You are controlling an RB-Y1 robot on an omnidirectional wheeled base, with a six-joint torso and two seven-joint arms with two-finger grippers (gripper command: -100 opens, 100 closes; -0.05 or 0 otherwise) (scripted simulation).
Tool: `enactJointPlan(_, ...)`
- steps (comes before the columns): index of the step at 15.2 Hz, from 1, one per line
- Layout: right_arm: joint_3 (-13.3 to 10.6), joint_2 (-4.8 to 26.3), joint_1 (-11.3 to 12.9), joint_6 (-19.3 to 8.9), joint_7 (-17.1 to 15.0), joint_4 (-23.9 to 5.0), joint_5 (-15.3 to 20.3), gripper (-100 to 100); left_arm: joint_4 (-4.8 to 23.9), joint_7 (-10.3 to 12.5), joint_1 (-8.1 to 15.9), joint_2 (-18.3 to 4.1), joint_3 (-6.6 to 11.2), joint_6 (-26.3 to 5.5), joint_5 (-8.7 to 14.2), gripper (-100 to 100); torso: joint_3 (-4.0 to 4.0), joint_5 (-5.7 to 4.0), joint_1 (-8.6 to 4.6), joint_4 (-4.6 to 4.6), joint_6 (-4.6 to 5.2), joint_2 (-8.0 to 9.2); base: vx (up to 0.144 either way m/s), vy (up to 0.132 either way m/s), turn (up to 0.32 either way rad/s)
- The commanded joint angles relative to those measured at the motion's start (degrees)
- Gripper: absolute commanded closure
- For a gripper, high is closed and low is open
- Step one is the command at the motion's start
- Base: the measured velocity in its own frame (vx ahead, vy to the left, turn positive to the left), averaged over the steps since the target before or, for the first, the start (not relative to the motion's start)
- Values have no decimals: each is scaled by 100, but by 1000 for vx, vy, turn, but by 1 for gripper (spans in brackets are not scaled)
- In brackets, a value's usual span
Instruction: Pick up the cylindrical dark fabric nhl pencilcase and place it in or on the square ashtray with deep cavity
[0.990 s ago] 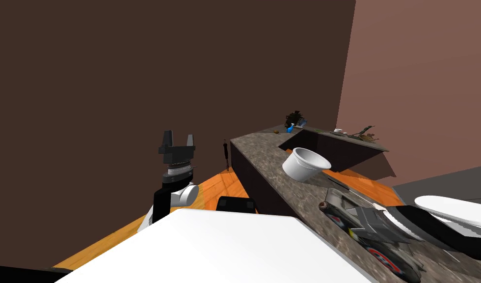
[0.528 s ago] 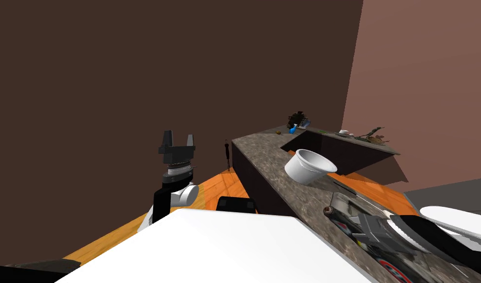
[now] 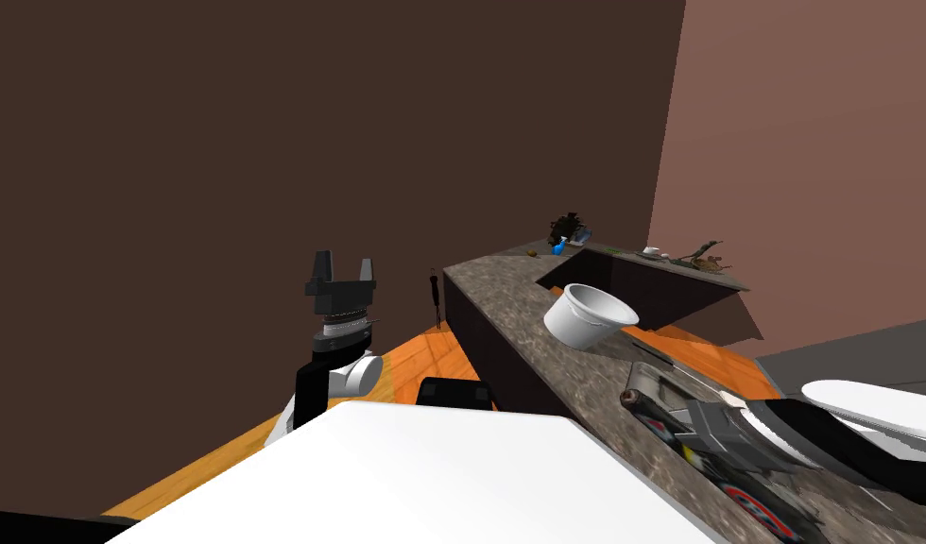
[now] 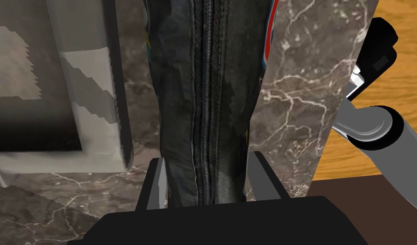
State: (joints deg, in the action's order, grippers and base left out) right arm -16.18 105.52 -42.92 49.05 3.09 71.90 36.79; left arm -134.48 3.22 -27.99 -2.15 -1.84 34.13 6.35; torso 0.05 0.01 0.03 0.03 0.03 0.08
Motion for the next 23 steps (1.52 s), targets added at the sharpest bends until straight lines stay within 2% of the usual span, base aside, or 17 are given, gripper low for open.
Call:
enactJointPlan(1,-22,-44,189,117,-120,-55,174,100,0,0,0,0,0,0,0,0,0,0,0,0,0,0,-22,-12,-8)
enactJointPlan(2,-5,7,48,30,-32,-4,32,100,0,0,0,0,0,0,0,0,0,-1,0,0,-3,-1,-11,-6,6)
enactJointPlan(3,17,94,-35,175,-206,-121,-82,100,0,0,0,0,0,0,0,0,-1,0,1,0,-2,-3,-41,-20,130)
enactJointPlan(10,202,496,-245,729,-776,-609,-514,100,1,0,2,-1,1,-1,0,0,33,6,-48,15,3,55,-147,-110,225)
enactJointPlan(21,361,934,-261,1298,-1241,-1080,-903,100,1,0,2,-1,1,-1,0,0,33,30,-20,20,-9,49,-134,-100,170)
enactJointPlan(22,503,934,-261,1298,-1241,-1080,-817,100,1,0,1,-1,1,-1,0,0,33,31,-16,20,-1,48,-81,-77,18)
enactJointPlan(23,361,934,-261,1298,-1241,-1080,-903,100,1,0,1,-1,1,0,0,0,27,33,-6,18,1,38,-35,-37,-16)
